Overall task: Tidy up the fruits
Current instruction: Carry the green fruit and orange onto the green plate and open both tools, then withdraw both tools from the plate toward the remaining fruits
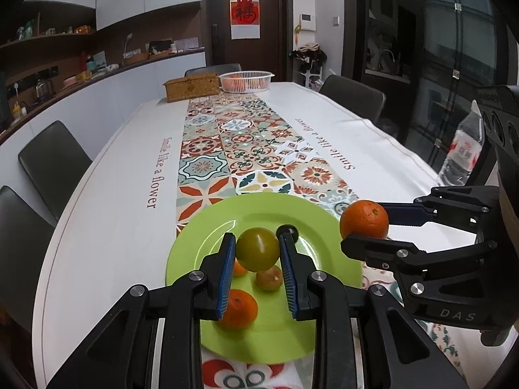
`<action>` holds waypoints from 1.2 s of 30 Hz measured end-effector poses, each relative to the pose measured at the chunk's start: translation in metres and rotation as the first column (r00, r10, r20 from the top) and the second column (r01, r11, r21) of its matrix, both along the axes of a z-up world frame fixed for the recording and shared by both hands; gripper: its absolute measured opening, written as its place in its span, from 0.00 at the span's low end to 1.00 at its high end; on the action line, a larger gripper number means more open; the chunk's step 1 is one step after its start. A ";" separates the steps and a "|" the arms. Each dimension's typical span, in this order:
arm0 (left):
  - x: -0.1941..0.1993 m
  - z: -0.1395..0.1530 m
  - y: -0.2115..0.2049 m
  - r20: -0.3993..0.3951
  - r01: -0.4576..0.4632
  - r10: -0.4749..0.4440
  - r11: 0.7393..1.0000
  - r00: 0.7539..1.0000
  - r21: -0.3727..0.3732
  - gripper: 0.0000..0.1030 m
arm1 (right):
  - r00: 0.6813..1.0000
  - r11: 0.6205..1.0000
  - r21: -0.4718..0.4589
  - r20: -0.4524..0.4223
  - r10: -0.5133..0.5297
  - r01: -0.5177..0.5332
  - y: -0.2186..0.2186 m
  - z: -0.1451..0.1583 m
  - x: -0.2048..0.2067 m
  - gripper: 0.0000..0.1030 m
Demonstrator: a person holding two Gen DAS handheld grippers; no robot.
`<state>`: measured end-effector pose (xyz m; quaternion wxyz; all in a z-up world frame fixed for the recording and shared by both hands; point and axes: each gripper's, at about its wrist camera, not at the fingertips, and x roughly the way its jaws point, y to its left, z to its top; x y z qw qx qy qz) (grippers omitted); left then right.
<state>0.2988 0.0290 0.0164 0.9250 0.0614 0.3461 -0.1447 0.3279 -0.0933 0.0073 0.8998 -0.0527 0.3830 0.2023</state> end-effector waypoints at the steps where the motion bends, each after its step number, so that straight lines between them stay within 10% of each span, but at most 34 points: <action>1: 0.005 -0.003 0.000 -0.007 0.000 0.000 1.000 1.000 0.003 0.27 | 1.000 1.000 -0.001 -0.007 -0.001 0.001 0.000 -0.003 0.004 0.40; 17: 0.042 -0.034 0.002 -0.105 -0.008 0.009 1.000 0.994 0.002 0.27 | 0.995 1.000 -0.026 -0.099 -0.012 0.009 0.006 -0.036 0.033 0.40; 20: 0.041 -0.030 0.004 -0.095 -0.013 0.012 1.000 0.995 -0.004 0.39 | 0.995 1.000 -0.029 -0.103 -0.012 0.009 0.006 -0.036 0.034 0.40; 36: -0.034 0.008 0.006 0.014 -0.080 0.079 0.994 0.997 0.080 0.51 | 1.000 1.000 -0.015 -0.003 -0.024 0.024 -0.008 -0.006 -0.014 0.45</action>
